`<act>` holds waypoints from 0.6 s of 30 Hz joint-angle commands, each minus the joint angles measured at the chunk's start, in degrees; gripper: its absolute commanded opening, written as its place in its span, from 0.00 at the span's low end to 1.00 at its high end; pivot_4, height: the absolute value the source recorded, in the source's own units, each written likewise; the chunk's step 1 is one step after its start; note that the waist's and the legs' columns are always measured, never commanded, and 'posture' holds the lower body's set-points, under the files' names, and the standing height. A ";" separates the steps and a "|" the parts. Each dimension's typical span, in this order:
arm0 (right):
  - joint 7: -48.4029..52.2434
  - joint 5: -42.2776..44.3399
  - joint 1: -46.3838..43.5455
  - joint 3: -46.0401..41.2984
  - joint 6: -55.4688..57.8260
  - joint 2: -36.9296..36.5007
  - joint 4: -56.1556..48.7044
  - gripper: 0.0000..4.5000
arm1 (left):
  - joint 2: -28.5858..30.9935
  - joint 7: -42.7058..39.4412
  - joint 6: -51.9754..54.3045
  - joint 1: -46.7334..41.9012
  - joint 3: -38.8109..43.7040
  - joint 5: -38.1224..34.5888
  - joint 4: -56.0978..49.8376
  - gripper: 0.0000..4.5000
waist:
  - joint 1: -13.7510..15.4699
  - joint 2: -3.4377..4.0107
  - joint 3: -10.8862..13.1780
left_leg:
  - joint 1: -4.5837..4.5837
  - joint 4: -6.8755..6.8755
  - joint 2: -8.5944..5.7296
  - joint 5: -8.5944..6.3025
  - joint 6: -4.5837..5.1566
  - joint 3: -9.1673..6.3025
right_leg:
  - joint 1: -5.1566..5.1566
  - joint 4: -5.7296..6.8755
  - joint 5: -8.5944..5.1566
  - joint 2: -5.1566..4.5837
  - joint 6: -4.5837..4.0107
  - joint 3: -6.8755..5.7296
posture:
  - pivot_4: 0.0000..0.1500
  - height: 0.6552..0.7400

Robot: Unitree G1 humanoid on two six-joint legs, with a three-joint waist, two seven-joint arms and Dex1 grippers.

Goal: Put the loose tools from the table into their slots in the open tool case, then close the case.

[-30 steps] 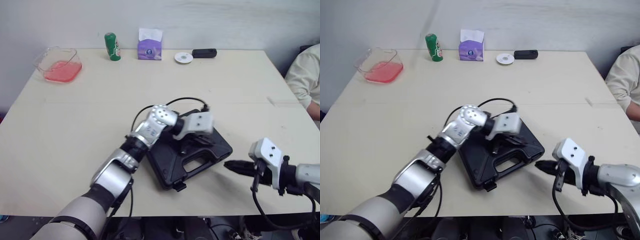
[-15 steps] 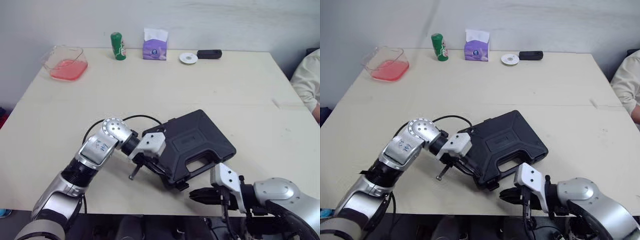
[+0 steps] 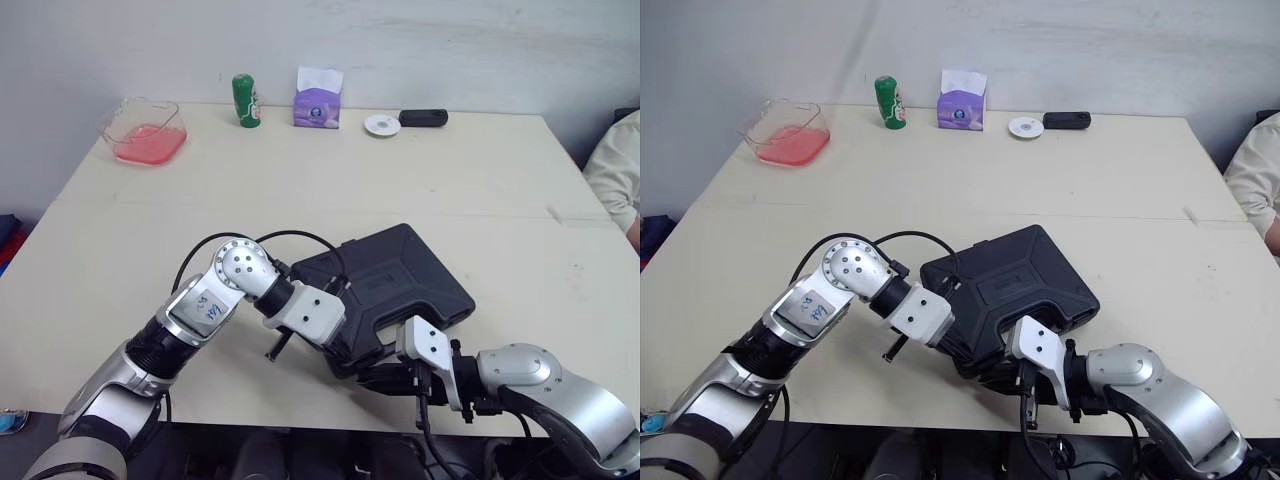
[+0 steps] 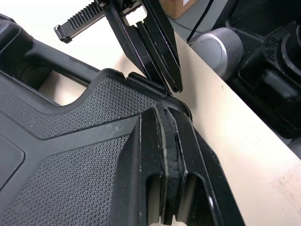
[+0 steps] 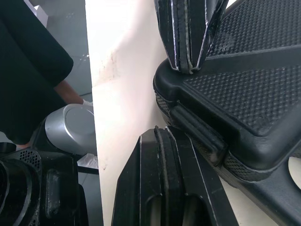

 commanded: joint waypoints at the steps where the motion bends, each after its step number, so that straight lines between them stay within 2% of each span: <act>1: -0.96 1.16 -2.52 -3.12 -0.74 0.57 -1.25 0.01 | 0.24 2.58 2.31 0.54 -3.79 6.91 6.38 0.00 | -0.06 -0.01 -0.01 | 0.00 0.00 0.00 0.00 0.01 0.00 | 0.00 0.00 0.01 0.00 -0.01 0.00 | 1.00 0.82; 10: 0.34 1.91 -4.27 -4.37 -0.32 -1.85 -1.04 0.01 | -0.75 3.69 5.46 -0.35 -1.89 3.63 7.90 0.00 | 0.01 0.04 -0.14 | 0.05 -0.01 0.03 0.02 0.02 -0.02 | 0.02 0.02 0.03 0.01 -0.05 -0.02 | 1.00 0.82; 15: 4.60 4.04 0.52 -13.21 -3.21 -7.58 -3.16 0.01 | -0.66 4.55 14.82 0.18 9.18 -7.57 4.92 0.00 | -0.14 0.03 -0.09 | -0.04 -0.05 0.04 0.01 0.03 -0.03 | -0.06 0.01 0.02 0.03 -0.06 -0.02 | 1.00 0.82; 17: 6.13 7.72 2.57 -21.94 -1.81 -9.37 -2.47 0.01 | 2.25 3.66 21.25 1.57 15.83 -14.37 1.53 0.00 | -0.56 0.08 0.10 | -0.25 -0.06 0.09 0.06 -0.05 -0.04 | -0.33 0.07 0.00 0.13 -0.10 -0.02 | 1.00 0.82; 18: 8.11 10.35 3.71 -26.72 -0.74 -10.58 -1.82 0.15 | 4.02 3.30 24.78 2.37 19.12 -17.85 -0.06 0.15 | -0.75 0.10 0.25 | -0.25 -0.07 0.10 0.10 -0.11 -0.02 | -0.34 0.10 -0.01 0.16 -0.12 -0.01 | 1.00 0.82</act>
